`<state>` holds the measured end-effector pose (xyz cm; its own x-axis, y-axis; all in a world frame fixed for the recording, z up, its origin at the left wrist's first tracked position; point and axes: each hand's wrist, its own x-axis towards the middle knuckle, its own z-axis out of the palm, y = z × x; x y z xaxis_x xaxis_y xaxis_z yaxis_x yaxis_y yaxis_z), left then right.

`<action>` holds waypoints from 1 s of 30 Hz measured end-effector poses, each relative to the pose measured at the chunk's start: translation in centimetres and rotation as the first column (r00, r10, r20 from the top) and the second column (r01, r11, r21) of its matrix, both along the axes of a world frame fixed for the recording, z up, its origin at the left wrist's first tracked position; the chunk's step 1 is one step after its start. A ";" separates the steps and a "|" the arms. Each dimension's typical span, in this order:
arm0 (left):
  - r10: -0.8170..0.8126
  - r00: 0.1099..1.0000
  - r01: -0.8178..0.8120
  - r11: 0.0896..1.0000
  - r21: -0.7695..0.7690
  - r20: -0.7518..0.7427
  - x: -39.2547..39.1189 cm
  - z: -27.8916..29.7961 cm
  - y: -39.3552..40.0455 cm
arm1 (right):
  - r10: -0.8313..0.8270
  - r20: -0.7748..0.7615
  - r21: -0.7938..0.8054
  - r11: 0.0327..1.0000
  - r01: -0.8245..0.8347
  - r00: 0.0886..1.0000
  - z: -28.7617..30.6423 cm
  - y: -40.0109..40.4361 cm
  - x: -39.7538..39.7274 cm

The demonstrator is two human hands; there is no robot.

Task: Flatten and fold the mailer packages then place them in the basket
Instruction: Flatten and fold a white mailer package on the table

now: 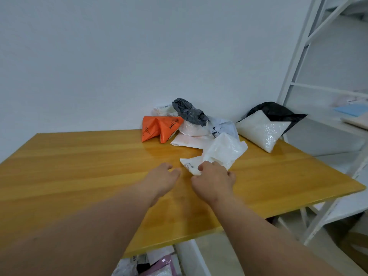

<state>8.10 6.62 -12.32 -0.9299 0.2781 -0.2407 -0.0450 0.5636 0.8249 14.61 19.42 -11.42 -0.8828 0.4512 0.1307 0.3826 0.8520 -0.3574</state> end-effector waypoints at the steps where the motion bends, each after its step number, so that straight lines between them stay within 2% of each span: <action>1: 0.015 0.995 -0.021 0.998 0.063 0.096 0.7 0.4 -0.4 | 0.044 0.006 -0.015 0.999 -0.043 0.999 0.4 -1.0 0.4; 3: 0.023 0.967 -0.071 0.981 0.181 0.253 2.0 1.2 -1.3 | 0.136 0.013 -0.053 0.989 -0.135 0.991 1.0 -3.0 0.9; 5: 0.030 0.944 -0.126 0.953 0.276 0.328 2.7 1.5 -2.3 | 0.227 0.019 -0.102 0.969 -0.224 0.974 1.6 -4.8 1.4; 9: 0.123 0.951 -0.239 0.873 0.425 0.283 3.2 1.8 -5.1 | 0.369 0.011 -0.170 0.917 -0.362 0.929 2.3 -7.7 2.6; 12: 0.202 0.962 -0.260 0.885 0.387 0.187 3.2 2.2 -7.8 | 0.344 -0.057 -0.213 0.913 -0.348 0.937 2.6 -8.5 3.0; 14: 0.237 0.962 -0.270 0.902 0.337 0.137 3.2 2.2 -9.5 | 0.303 -0.075 -0.180 0.933 -0.311 0.950 2.7 -8.5 3.2; 18: 0.169 0.980 -0.191 0.951 0.242 0.108 4.1 2.3 -11.6 | 0.344 -0.015 -0.146 0.928 -0.343 0.939 2.2 -9.6 3.3; 22: 0.090 0.981 -0.121 0.978 0.172 0.175 4.8 2.2 -11.9 | 0.481 -0.024 -0.233 0.850 -0.472 0.877 1.3 -12.1 2.6; 25: 0.119 0.958 -0.186 0.951 0.249 0.260 4.8 2.1 -11.7 | 0.502 -0.084 -0.345 0.796 -0.498 0.861 1.2 -12.6 2.1; 27: 0.185 0.944 -0.275 0.899 0.341 0.272 4.4 1.7 -11.7 | 0.460 -0.119 -0.366 0.803 -0.470 0.880 1.2 -12.4 1.9; 29: 0.233 0.948 -0.294 0.902 0.317 0.215 3.6 1.0 -11.7 | 0.405 -0.146 -0.320 0.844 -0.430 0.903 1.1 -11.9 1.6; 30: 0.237 0.959 -0.270 0.930 0.249 0.155 3.2 0.6 -11.7 | 0.375 -0.153 -0.286 0.869 -0.404 0.914 1.1 -11.6 1.5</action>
<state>11.31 -5.09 -11.72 -0.9465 0.1060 -0.3049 -0.2655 0.2819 0.9220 16.13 7.83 -10.31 -0.9861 0.1037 0.1298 -0.0035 0.7683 -0.6400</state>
